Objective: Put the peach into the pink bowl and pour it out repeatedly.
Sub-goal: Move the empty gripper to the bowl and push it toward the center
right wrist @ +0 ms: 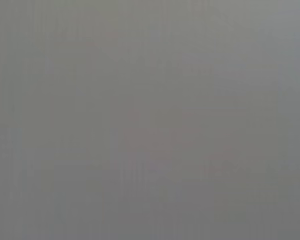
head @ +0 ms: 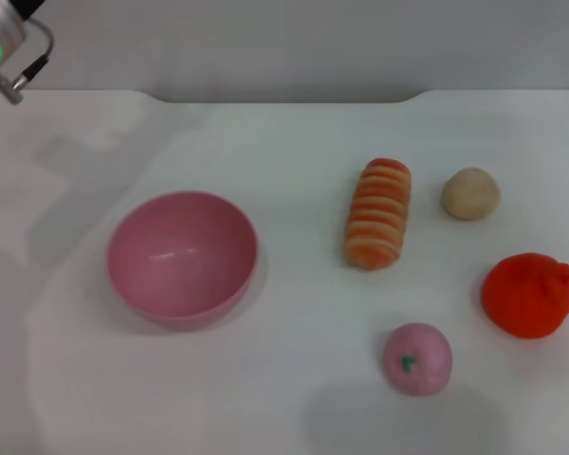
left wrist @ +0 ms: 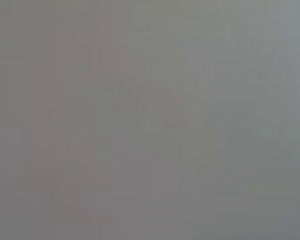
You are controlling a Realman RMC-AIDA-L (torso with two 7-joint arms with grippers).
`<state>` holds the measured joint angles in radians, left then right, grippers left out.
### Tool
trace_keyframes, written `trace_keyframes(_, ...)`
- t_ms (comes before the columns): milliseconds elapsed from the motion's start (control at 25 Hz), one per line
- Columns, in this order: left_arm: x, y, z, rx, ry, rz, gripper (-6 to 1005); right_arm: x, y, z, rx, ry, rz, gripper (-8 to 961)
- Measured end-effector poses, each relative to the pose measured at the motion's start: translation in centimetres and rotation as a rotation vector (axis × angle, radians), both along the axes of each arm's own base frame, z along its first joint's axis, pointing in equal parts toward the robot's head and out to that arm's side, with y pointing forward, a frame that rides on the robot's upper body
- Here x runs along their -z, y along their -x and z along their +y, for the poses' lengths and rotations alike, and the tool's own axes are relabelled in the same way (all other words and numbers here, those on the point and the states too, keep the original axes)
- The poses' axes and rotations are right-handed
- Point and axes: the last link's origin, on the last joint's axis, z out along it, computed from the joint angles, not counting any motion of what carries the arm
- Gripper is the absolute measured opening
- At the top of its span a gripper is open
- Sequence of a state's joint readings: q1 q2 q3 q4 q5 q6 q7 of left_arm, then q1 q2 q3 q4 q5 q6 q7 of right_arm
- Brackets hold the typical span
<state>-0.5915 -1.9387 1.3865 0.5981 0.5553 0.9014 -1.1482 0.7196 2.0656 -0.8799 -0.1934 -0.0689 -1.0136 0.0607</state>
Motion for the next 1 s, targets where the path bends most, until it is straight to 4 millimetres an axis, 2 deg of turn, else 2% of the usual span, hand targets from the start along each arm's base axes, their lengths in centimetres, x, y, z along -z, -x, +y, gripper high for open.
trace_keyframes(120,-0.9,-2.8,-0.3,0.123,0.130,0.038,668,0.0,-0.3,-0.2,0.005,-0.001,0.008,559)
trace_keyframes(160,-0.9,-2.8,-0.3,0.123,0.130,0.038,668,0.0,-0.4,-0.2,0.006,-0.001,0.010,559)
trace_keyframes(200,-1.2,-4.1,-0.8,0.178,0.201,0.062,668,0.0,-0.5,-0.3,0.008,-0.001,0.012,559)
trace_keyframes(320,-1.2,-4.1,-0.8,0.178,0.201,0.062,668,-0.1,-0.7,-0.4,0.013,-0.003,0.012,559)
trace_keyframes(360,-2.2,-6.6,-1.8,0.278,0.394,0.115,668,-0.1,-0.8,-0.5,0.014,-0.003,0.012,559)
trace_keyframes(440,-2.3,-7.5,-2.5,0.261,0.601,0.213,667,-0.2,-0.9,-0.5,0.017,-0.005,0.011,559)
trace_keyframes(560,-2.1,-7.1,-2.5,0.125,0.720,0.335,665,-0.3,-1.0,-0.6,0.018,-0.006,0.010,559)
trace_keyframes(680,-2.2,-6.7,-2.5,0.046,0.743,0.397,663,-0.5,-1.1,-0.6,0.019,-0.008,0.008,559)
trace_keyframes(720,-2.4,-5.7,-2.5,-0.099,0.760,0.513,662,-0.5,-1.1,-0.6,0.019,-0.008,0.008,559)
trace_keyframes(760,-2.5,-5.4,-2.6,-0.147,0.765,0.556,663,-0.5,-1.1,-0.6,0.019,-0.008,0.007,559)
trace_keyframes(1000,-2.8,-5.1,-4.2,-0.314,0.808,0.745,667,-0.6,-1.3,-0.8,0.017,-0.012,0.002,559)
